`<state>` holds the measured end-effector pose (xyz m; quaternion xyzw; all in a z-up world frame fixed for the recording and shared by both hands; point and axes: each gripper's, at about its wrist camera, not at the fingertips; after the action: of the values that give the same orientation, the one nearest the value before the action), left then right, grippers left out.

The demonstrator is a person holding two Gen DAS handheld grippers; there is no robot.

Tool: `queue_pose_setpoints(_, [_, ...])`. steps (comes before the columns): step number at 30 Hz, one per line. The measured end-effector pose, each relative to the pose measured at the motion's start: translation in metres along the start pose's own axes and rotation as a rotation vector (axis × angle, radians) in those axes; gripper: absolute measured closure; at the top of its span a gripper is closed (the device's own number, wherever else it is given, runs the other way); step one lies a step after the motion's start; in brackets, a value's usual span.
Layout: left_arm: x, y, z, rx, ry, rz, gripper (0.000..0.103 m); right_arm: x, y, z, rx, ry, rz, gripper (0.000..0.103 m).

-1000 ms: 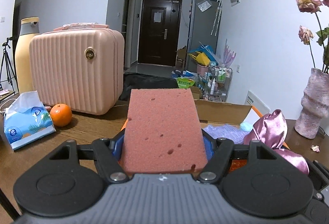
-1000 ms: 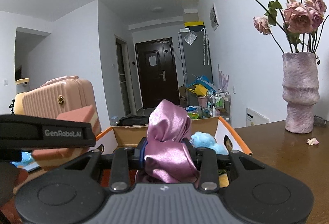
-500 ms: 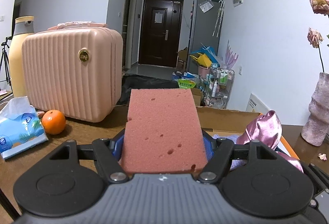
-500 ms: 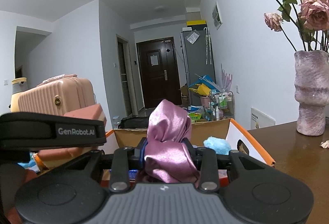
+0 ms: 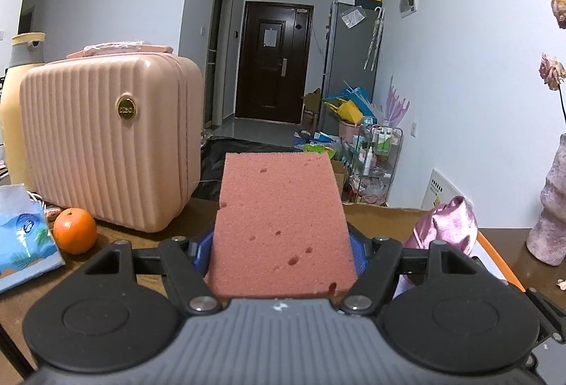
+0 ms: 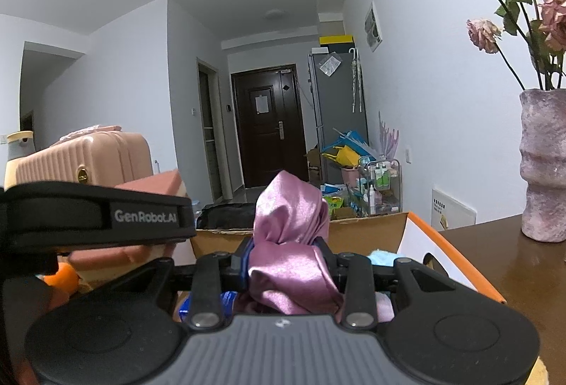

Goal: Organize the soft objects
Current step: 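Carry the pink scrunchie and pink sponge over the box with both grippers, then open both grippers to drop the scrunchie and sponge into the box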

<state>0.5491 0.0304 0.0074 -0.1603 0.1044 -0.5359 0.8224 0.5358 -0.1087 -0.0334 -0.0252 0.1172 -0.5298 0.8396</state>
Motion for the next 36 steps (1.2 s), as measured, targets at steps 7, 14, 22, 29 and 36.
queue_pose_setpoints(7, [0.001, 0.016, 0.005, 0.007, -0.014, 0.002, 0.031, 0.000, 0.018, 0.003, -0.007, -0.002, -0.011, 0.069])
queue_pose_setpoints(14, [0.004, 0.031, 0.006, 0.012, -0.010, 0.015, 0.031, 0.005, 0.034, 0.006, -0.018, 0.006, -0.029, 0.069])
queue_pose_setpoints(22, [0.006, 0.049, 0.006, 0.022, -0.003, 0.022, 0.031, 0.007, 0.044, 0.006, -0.035, -0.001, -0.042, 0.069])
queue_pose_setpoints(29, [0.002, 0.055, 0.005, -0.005, -0.010, 0.008, 0.022, 0.009, 0.045, 0.006, -0.064, 0.008, -0.066, 0.062])
queue_pose_setpoints(36, [-0.006, 0.052, 0.006, 0.011, -0.042, 0.029, 0.000, 0.008, 0.036, 0.008, -0.032, -0.012, -0.113, 0.030])
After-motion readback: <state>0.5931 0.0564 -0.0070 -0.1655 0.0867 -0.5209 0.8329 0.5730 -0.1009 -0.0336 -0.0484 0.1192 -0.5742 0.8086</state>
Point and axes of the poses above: each gripper's, at about its wrist camera, not at the fingertips, and y roughly the way its jaws point, x to its right, z to its top, and after that the axes turned 13 degrees about z, right-handed
